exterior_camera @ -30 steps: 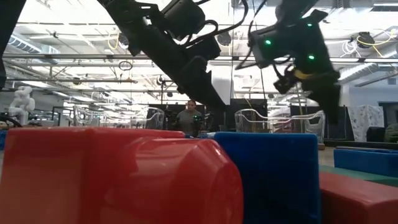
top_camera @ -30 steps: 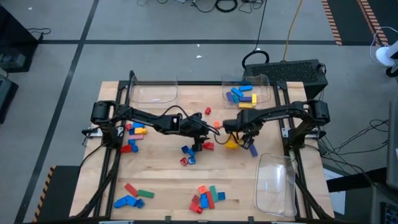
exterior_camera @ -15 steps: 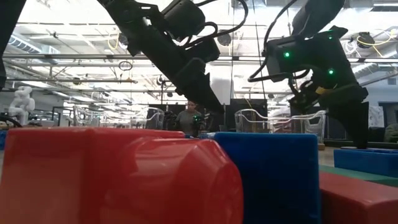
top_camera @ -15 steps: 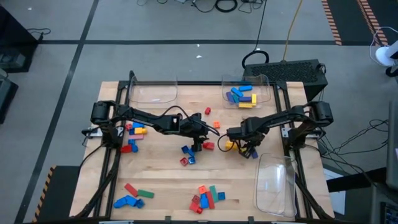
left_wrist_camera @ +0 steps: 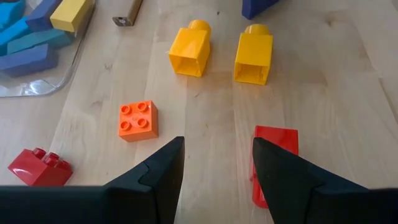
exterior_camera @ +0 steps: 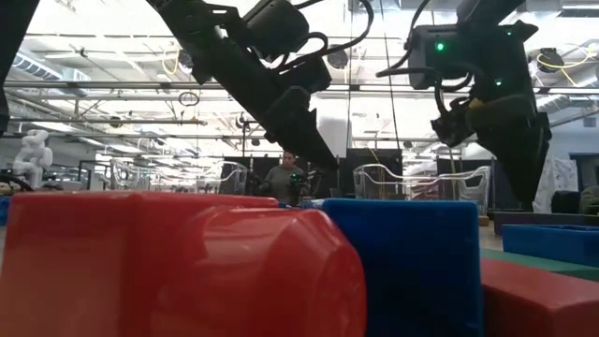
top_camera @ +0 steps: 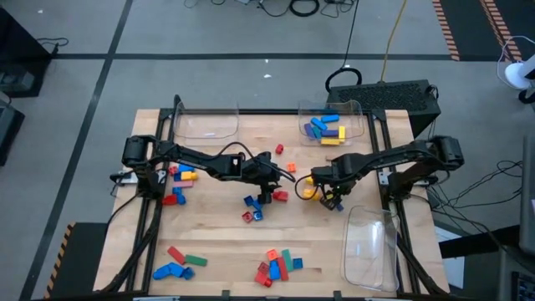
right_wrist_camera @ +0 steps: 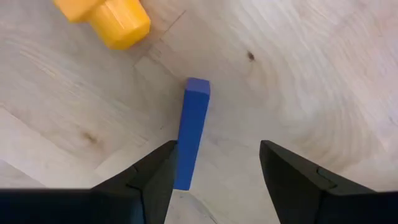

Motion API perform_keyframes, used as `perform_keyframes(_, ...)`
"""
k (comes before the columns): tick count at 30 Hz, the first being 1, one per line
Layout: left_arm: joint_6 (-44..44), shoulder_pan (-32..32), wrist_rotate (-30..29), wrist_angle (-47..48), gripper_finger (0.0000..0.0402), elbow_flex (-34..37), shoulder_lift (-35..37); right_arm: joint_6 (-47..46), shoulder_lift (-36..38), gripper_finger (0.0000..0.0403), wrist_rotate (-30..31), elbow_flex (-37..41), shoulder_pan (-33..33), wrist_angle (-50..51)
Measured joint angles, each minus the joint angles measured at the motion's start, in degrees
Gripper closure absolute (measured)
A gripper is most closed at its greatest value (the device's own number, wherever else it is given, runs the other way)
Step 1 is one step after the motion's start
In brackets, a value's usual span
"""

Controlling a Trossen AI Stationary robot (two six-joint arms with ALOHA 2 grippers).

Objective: Sort blocks by size
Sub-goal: Put the dark blue block into the top right transparent bin

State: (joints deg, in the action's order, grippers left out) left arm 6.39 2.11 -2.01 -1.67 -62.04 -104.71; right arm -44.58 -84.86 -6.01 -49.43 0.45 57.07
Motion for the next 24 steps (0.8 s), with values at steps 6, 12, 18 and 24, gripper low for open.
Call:
perform_keyframes(6, -0.1, 0.0, 0.0, 0.1, 0.0210, 0.0, 0.0, 0.0, -0.9, 0.0186, -0.3, 0.0, 0.8, -1.7)
perform_keyframes(12, -0.1, 0.0, 0.0, 0.3, 0.0210, 0.0, 0.0, 1.2, -3.2, 0.0186, -0.3, 0.0, 1.3, -3.2)
perform_keyframes(18, -0.1, 0.0, 0.0, 0.5, 0.0210, 0.0, 0.0, 2.7, -5.6, 0.0216, -0.1, 0.0, 1.2, -4.8)
perform_keyframes(24, -0.1, 0.0, 0.0, 0.8, 0.0210, 0.0, 0.0, 5.6, -9.8, 0.0283, -2.0, 0.0, 1.2, -7.8)
